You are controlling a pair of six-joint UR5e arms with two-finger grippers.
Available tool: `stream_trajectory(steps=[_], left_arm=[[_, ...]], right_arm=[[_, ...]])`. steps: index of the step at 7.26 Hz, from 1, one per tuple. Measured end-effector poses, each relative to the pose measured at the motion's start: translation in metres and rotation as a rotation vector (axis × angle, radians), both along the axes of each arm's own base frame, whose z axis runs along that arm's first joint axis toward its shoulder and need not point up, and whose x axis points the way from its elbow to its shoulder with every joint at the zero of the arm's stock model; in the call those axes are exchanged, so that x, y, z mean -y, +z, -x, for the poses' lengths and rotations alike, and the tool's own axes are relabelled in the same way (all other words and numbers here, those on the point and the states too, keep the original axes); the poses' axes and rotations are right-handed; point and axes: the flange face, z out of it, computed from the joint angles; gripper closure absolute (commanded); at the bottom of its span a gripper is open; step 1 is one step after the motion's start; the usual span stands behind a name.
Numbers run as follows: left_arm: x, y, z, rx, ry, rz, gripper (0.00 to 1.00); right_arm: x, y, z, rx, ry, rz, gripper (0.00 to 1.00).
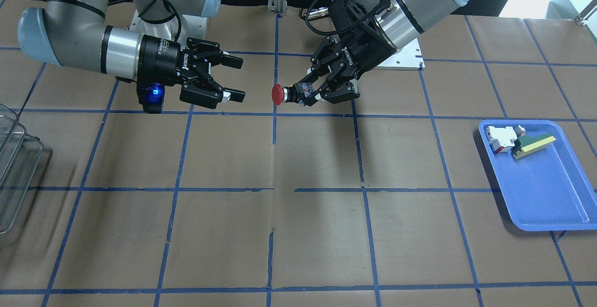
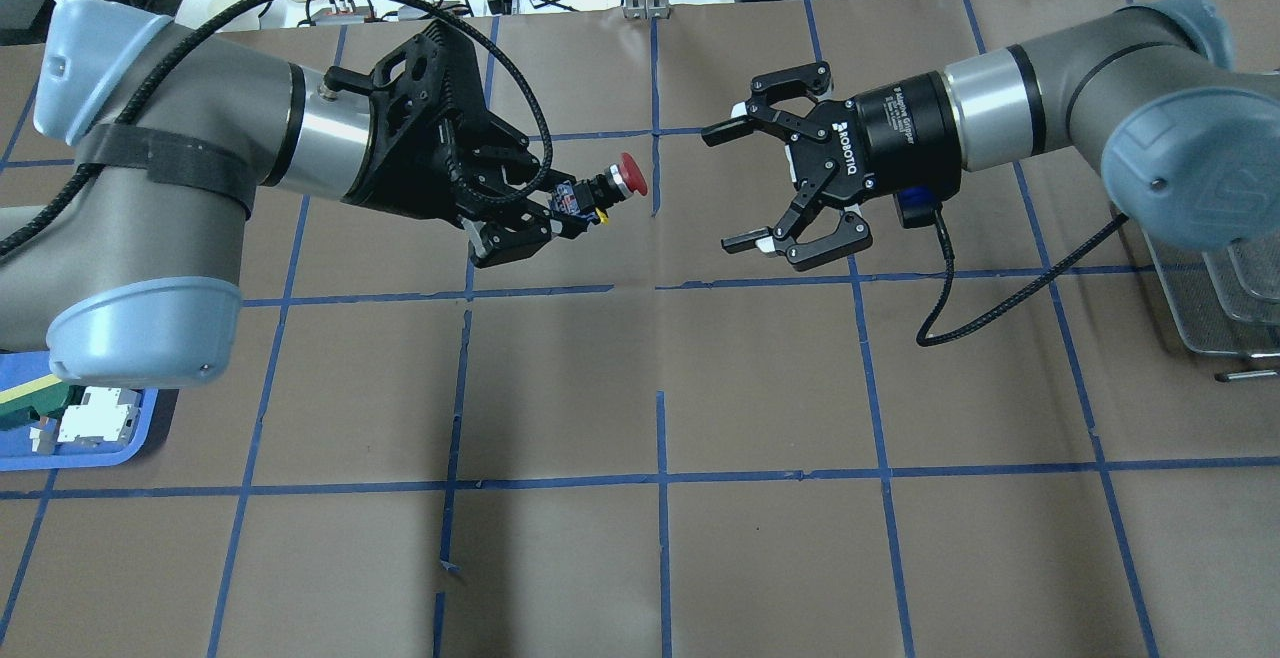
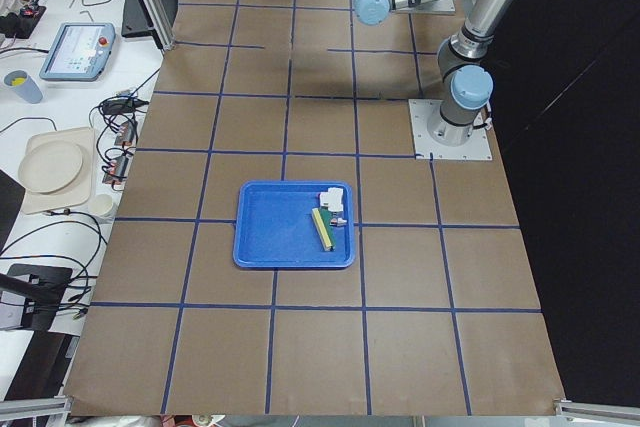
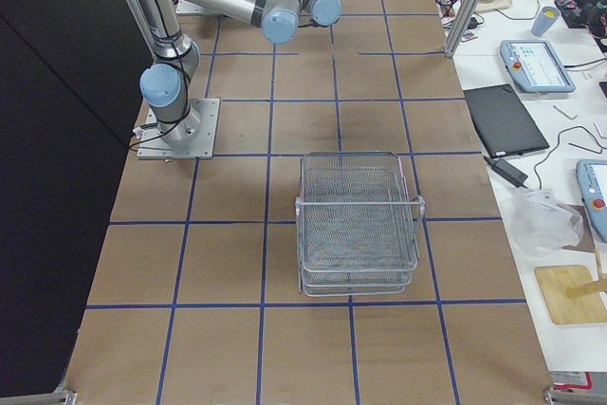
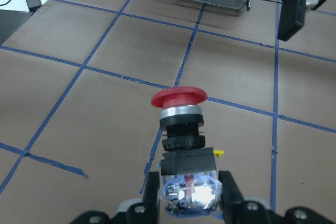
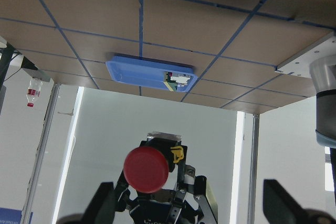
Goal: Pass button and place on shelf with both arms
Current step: 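Close the right gripper on the button's red cap beside the left gripper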
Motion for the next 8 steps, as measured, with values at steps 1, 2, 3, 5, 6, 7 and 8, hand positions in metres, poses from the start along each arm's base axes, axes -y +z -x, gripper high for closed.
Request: stream_trajectory(steps=[1, 2, 3, 5, 6, 7, 8], left_arm=[[-0.001, 0.001, 0.000, 0.007, -0.035, 0.034, 0.91], [-0.001, 0.001, 0.001, 0.010, -0.052, 0.050, 0.91], [-0.001, 0.001, 0.001, 0.011, -0.058, 0.056, 0.91], [-0.002, 0.002, 0.001, 0.012, -0.060, 0.058, 0.91], [-0.002, 0.002, 0.001, 0.012, -0.060, 0.058, 0.91], [-0.002, 0.002, 0.001, 0.012, -0.060, 0.058, 0.91], [-0.001, 0.002, 0.001, 0.012, -0.059, 0.058, 0.91]], right_arm=[[0.009, 0.000, -0.001, -0.039, -0.031, -0.019, 0.01], [0.016, -0.001, -0.010, -0.055, -0.050, -0.035, 0.01], [0.017, -0.002, -0.023, -0.061, -0.046, -0.041, 0.01], [0.015, 0.000, -0.036, -0.068, -0.039, -0.054, 0.01], [0.013, 0.002, -0.039, -0.073, -0.034, -0.053, 0.01], [0.011, 0.005, -0.045, -0.076, -0.022, -0.048, 0.01], [0.009, 0.007, -0.051, -0.077, -0.011, -0.043, 0.01]])
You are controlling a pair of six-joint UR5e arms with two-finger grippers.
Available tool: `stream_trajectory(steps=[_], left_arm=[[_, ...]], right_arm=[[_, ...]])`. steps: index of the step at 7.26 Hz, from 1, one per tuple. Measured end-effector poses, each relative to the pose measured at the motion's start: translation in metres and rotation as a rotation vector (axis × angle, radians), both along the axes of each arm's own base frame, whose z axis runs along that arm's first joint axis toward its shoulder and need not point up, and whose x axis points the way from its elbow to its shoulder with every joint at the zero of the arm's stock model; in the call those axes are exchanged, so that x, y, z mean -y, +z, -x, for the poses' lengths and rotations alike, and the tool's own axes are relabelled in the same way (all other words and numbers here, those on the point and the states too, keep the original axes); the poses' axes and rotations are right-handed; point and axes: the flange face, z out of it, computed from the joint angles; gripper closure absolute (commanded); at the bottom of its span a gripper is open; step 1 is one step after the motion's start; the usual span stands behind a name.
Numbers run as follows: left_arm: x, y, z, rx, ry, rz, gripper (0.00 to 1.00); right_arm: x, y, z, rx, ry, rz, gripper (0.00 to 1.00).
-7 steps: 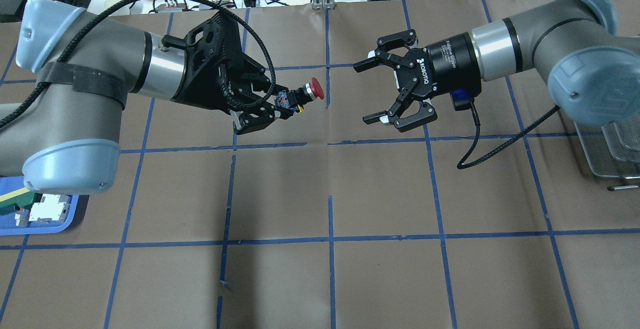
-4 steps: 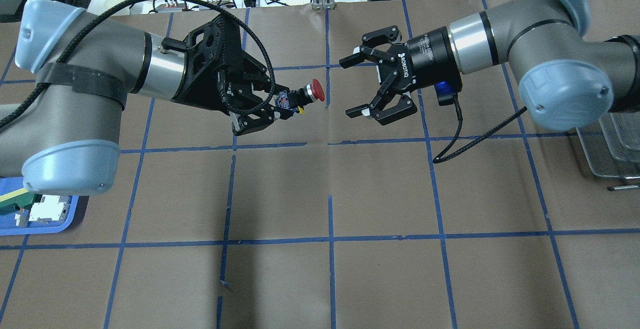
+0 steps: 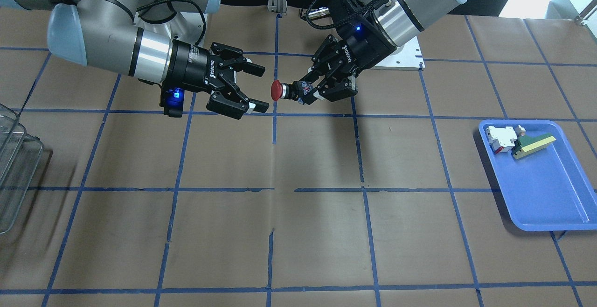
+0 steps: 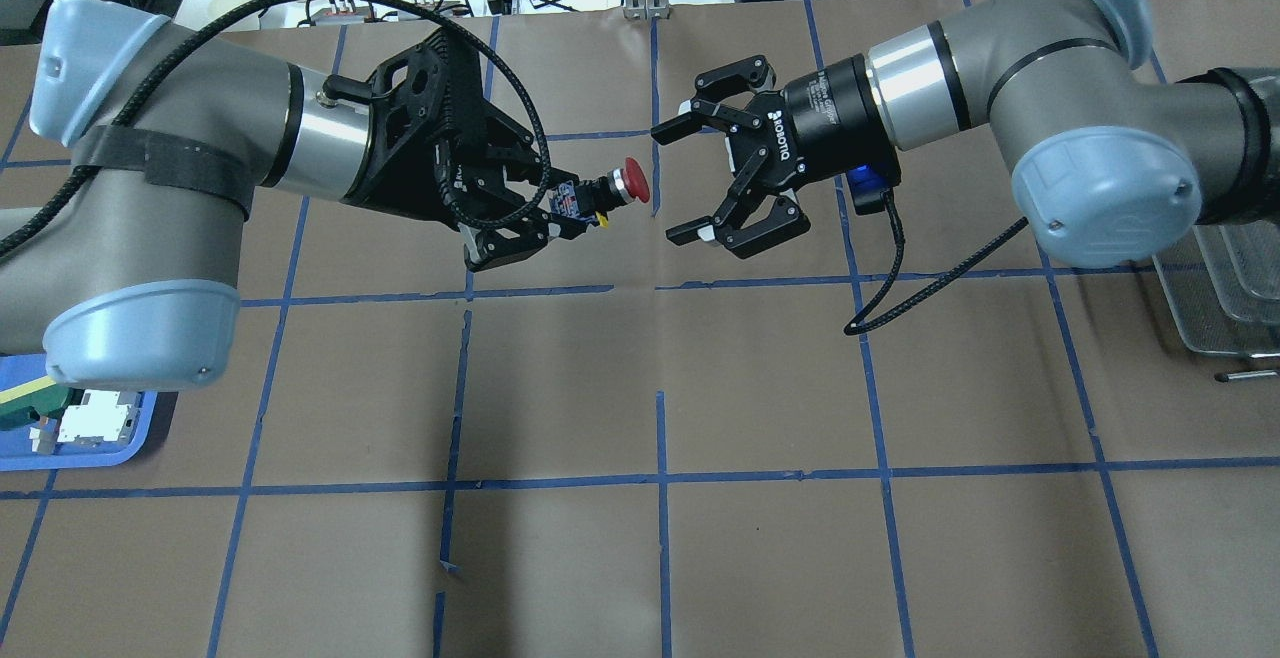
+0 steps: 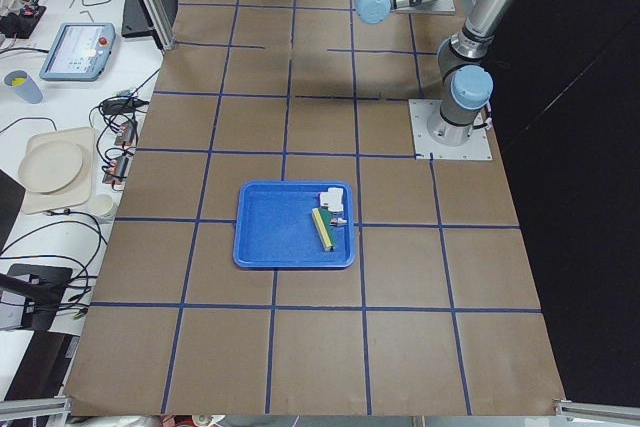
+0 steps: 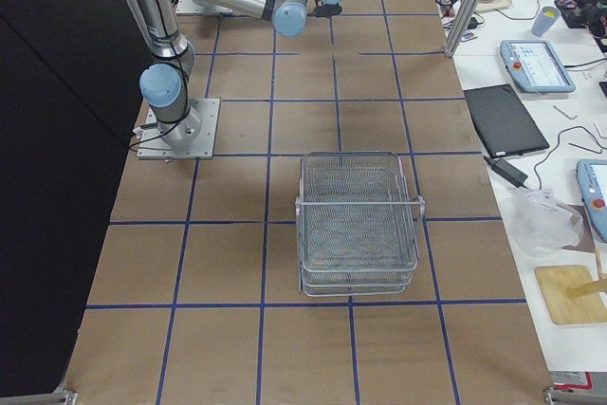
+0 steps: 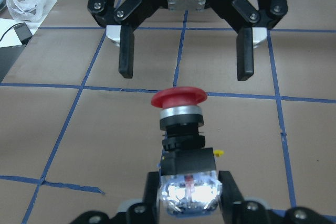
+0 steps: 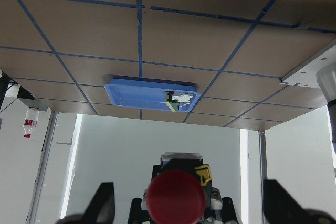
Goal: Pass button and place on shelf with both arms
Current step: 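Close the right gripper on the button's red cap beside the left gripper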
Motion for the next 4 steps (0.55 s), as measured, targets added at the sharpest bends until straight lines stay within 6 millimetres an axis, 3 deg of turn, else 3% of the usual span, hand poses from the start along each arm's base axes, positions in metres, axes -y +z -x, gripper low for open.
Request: stream_trajectory(steps=[4], left_arm=[[0.0009, -0.0017, 0.0000, 0.000, 0.001, -0.005, 0.91]], right_arm=[[-0.0010, 0.0030, -0.0070, 0.008, 0.015, 0.016, 0.01]])
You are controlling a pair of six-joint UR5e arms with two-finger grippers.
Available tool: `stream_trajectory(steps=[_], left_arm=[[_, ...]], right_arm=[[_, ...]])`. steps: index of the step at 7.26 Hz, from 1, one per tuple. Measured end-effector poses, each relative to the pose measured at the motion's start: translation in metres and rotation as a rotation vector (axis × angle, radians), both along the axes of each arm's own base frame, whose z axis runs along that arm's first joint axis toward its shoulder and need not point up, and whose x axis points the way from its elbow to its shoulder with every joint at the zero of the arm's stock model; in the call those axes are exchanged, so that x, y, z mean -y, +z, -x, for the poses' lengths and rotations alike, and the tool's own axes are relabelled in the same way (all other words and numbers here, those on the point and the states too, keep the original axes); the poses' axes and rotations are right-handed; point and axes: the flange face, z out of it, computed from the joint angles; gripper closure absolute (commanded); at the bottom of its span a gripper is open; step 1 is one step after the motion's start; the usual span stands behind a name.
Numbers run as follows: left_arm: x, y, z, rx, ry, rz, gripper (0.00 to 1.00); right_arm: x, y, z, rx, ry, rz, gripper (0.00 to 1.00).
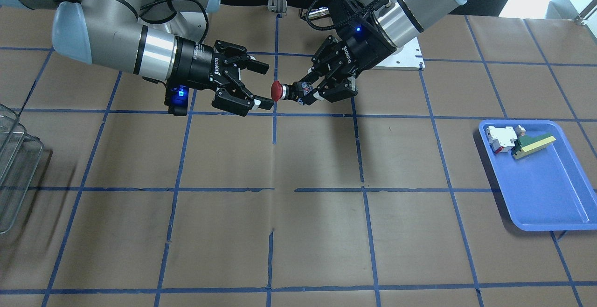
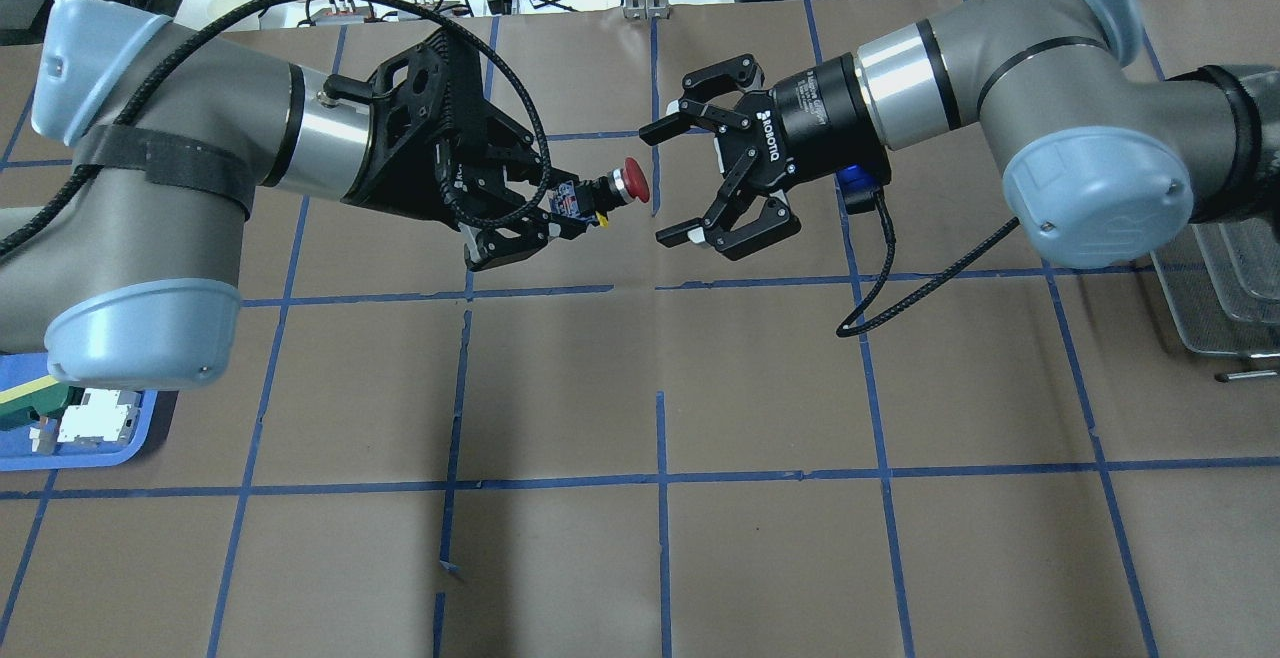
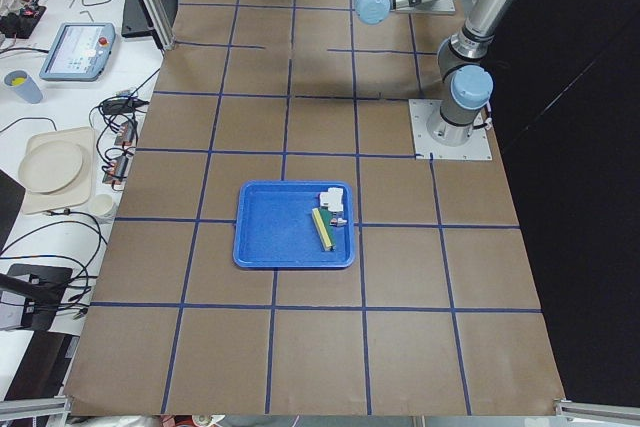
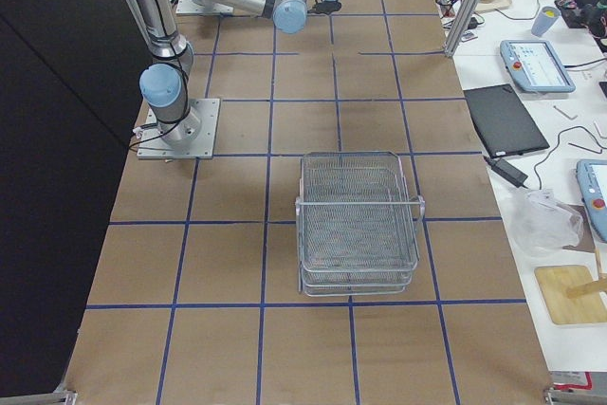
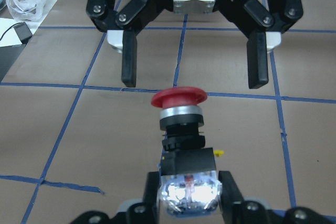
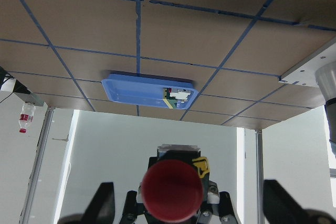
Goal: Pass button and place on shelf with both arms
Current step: 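Close the right gripper on the button's red cap beside the left gripper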
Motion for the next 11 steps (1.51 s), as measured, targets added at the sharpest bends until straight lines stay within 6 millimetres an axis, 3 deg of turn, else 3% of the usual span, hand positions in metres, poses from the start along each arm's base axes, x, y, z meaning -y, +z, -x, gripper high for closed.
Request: stream_trajectory(steps=[3, 6, 7, 10, 11], left_arm=[[0.001, -0.001, 0.000, 0.000, 0.001, -0.002, 0.90], [0.001, -0.001, 0.000, -0.001, 0.000, -0.001, 0.90], [0.001, -0.001, 0.000, -0.002, -0.002, 0.000, 0.90], [0.001, -0.001, 0.001, -0.008, 0.000, -0.003, 0.90], [0.000, -0.001, 0.001, -0.009, 0.000, -0.004, 0.90]], right_arm=[[0.002, -0.002, -0.014, -0.002, 0.016, 0.011, 0.01], [0.003, -0.007, -0.016, -0.012, 0.015, -0.009, 0.03], [0.002, -0.007, -0.017, -0.013, 0.011, -0.021, 0.13], [0.001, -0.006, -0.018, -0.013, 0.006, -0.030, 0.72], [0.002, -0.005, -0.018, -0.009, 0.005, -0.029, 0.80]])
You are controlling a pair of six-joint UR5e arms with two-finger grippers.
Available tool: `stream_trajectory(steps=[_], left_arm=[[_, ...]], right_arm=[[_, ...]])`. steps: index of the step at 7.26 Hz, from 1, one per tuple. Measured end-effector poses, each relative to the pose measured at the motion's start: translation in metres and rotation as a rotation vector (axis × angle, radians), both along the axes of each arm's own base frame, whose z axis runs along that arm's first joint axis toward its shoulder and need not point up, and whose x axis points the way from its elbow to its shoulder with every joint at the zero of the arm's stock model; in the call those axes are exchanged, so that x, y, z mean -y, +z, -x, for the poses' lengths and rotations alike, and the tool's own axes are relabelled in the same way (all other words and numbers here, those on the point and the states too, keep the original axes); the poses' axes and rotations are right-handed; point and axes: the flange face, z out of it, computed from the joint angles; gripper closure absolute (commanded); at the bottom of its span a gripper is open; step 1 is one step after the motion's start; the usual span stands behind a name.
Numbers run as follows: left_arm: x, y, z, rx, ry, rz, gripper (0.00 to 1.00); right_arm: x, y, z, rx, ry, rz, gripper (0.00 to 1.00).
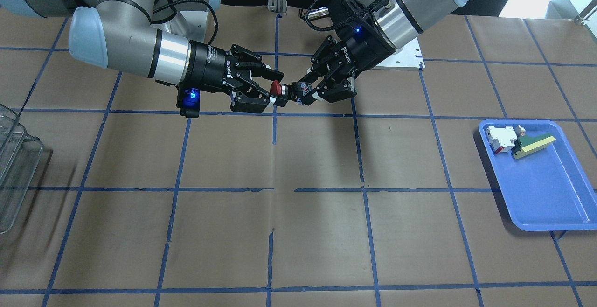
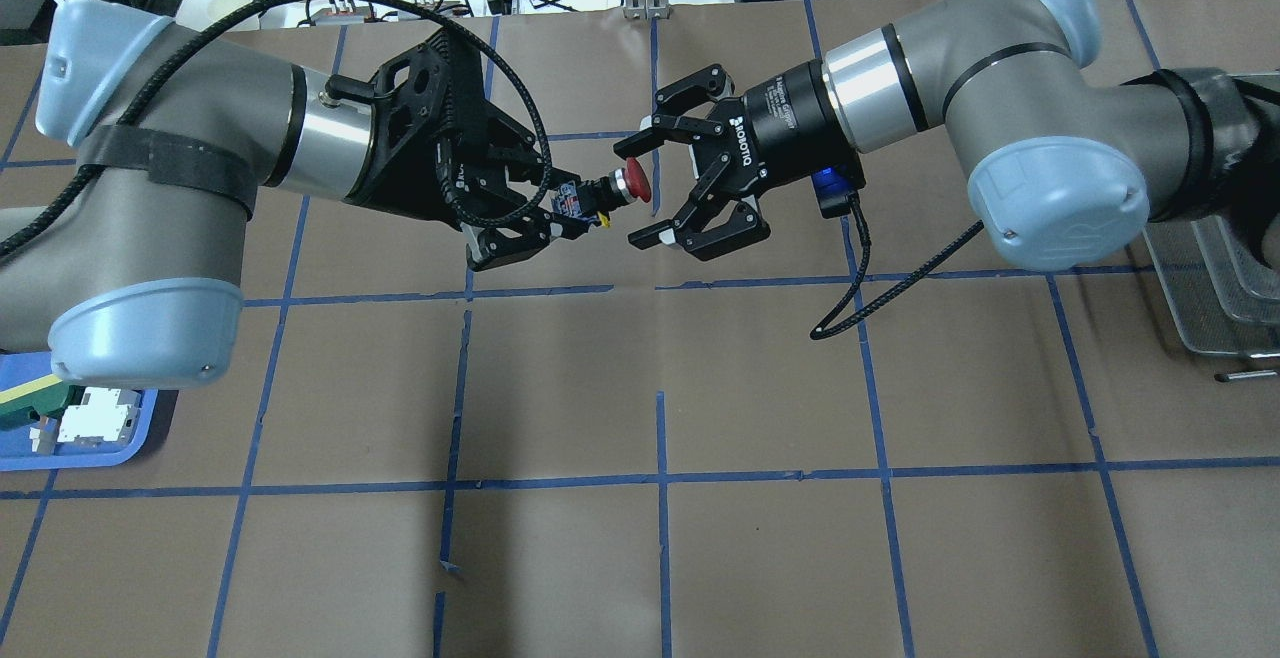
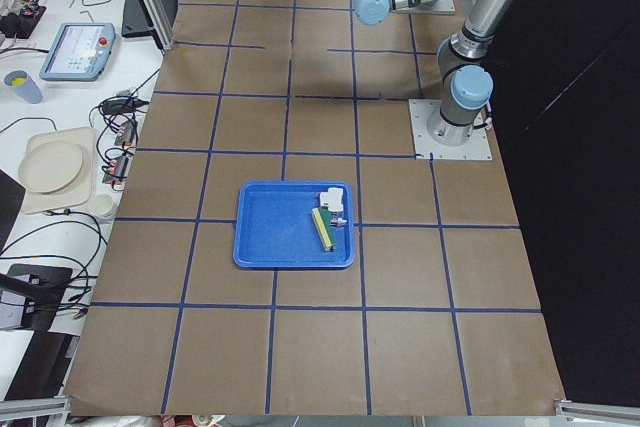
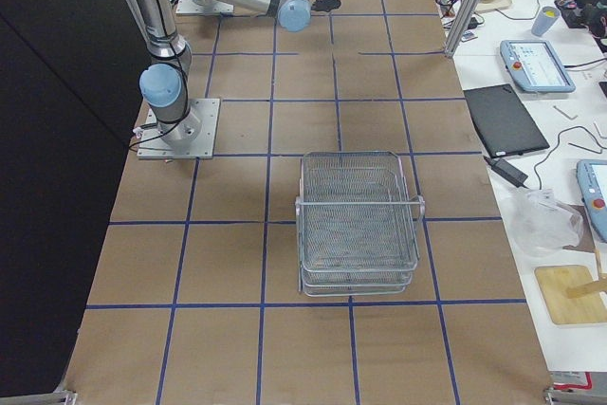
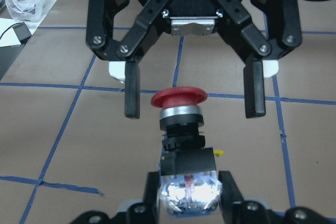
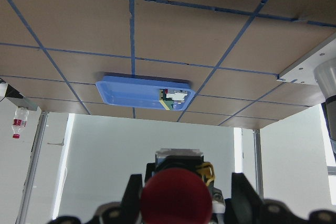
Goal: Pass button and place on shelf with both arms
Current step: 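Close the right gripper on the button's red cap beside the left gripper, then open the left gripper and withdraw it while right gripper carries button away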
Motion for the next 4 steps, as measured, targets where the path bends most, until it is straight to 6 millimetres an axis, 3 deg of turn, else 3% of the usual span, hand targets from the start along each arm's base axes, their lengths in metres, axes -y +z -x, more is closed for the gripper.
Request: stream_trajectory(steps=[1, 2, 3, 4], left_arm=[[-0.0001, 0.0000, 0.0001, 0.000, 0.000, 0.000, 0.89], [0.0000, 0.0001, 0.0000, 0.000, 0.001, 0.000, 0.81], [0.0001, 0.0003, 0.0000, -0.001, 0.001, 0.000, 0.45], [0.0001, 0.0002, 0.0000, -0.001, 0.001, -0.001, 0.22]], right_arm=[[0.0001, 0.0005, -0.0002, 0.004, -0.001, 0.000, 0.87], [0.0003, 0.0014, -0.0003, 0.013, -0.002, -0.001, 0.91], [0.0007, 0.0030, -0.0005, 0.032, -0.006, -0.004, 0.91], [0.0013, 0.0041, 0.0000, 0.046, -0.010, -0.007, 0.92]])
